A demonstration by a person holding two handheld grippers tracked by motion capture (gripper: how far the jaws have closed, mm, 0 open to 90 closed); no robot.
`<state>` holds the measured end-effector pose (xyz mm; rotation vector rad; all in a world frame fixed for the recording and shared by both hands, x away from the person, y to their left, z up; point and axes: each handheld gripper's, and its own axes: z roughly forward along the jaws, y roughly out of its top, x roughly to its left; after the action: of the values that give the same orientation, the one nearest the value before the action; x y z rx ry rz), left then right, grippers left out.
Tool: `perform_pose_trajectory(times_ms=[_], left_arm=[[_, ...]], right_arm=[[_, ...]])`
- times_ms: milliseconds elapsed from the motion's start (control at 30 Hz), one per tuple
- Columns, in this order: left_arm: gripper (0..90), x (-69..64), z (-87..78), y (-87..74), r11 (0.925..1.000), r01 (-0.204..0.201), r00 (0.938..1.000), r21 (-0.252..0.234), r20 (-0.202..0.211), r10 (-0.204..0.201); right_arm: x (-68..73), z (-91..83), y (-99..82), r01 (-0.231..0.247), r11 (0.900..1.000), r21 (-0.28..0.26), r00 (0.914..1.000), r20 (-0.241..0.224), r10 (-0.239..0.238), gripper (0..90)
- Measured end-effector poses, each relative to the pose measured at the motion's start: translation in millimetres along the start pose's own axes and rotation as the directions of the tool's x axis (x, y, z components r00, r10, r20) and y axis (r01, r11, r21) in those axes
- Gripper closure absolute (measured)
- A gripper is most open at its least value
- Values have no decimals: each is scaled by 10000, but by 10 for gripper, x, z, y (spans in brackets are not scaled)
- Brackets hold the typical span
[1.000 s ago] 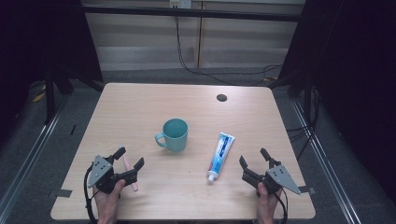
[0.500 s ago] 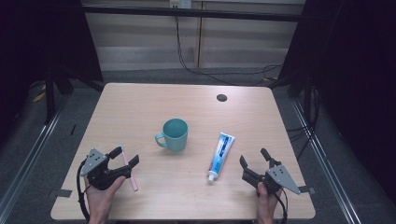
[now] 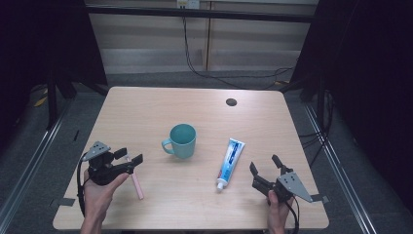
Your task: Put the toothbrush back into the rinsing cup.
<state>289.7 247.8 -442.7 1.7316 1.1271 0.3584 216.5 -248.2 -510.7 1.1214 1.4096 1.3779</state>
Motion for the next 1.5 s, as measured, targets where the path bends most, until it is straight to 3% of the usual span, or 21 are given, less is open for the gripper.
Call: perform_pose_trajectory(times_ms=[133,300,400,433,467,533,600,767,800,1033,1133,1200,1267,1300,1467,1500], left_arm=[[317,52,21,68,9973,135,9999,721,-10,-135],[382,107,58,144,9870,342,9994,1568,16,-349],[407,142,73,171,9771,389,9992,2092,34,-405],[417,159,86,180,9693,534,9986,2401,-148,-513],[419,159,86,180,9693,534,9986,2401,-148,-513],[422,187,98,190,9610,688,9976,2680,-195,-660],[433,211,125,186,9576,716,9974,2790,-164,-698],[465,237,173,170,9280,1001,9949,3590,-268,-970],[477,245,165,175,9283,1071,9942,3560,-286,-1037],[527,289,164,165,9069,1269,9919,4018,-460,-1184],[530,332,194,133,8866,1465,9892,4387,-634,-1321],[520,365,192,133,8720,1785,9839,4558,-795,-1599],[493,383,206,133,8464,2177,9759,4861,-1237,-1800],[497,401,216,135,8375,2233,9745,4988,-1349,-1795],[535,416,273,149,8032,2424,9698,5442,-1593,-1847],[546,414,297,165,7868,2470,9688,5656,-1616,-1879]], right_arm=[[-1,0,-1,-25,10000,-30,10000,-31,25,158],[-2,-1,-1,-50,10000,-37,10000,-13,50,158],[-2,0,-1,-45,10000,-35,10000,-20,45,158],[-2,0,-1,-52,10000,-30,10000,-16,52,158],[-2,0,-1,-52,10000,-30,10000,-16,52,158],[-2,-1,-1,-58,10000,-33,10000,-8,58,158],[-3,0,-1,-67,10000,-32,10000,-8,67,158],[-5,-1,-1,-72,10000,-47,10000,-4,72,158],[-3,-1,-1,-65,10000,-35,10000,-6,64,158],[-1,1,0,-37,10000,-23,10000,-4,37,158],[-1,-2,-1,-28,10000,-45,10000,0,28,158],[-1,-1,-1,-36,10000,-42,10000,-3,36,158],[0,-3,-1,-28,10000,-37,10000,-11,28,158],[-1,-1,-1,-26,10000,-39,10000,-14,26,158],[-2,-5,-2,-41,10000,-54,10000,-67,40,158],[-1,-6,-2,-31,10000,-57,10000,-88,31,158]])
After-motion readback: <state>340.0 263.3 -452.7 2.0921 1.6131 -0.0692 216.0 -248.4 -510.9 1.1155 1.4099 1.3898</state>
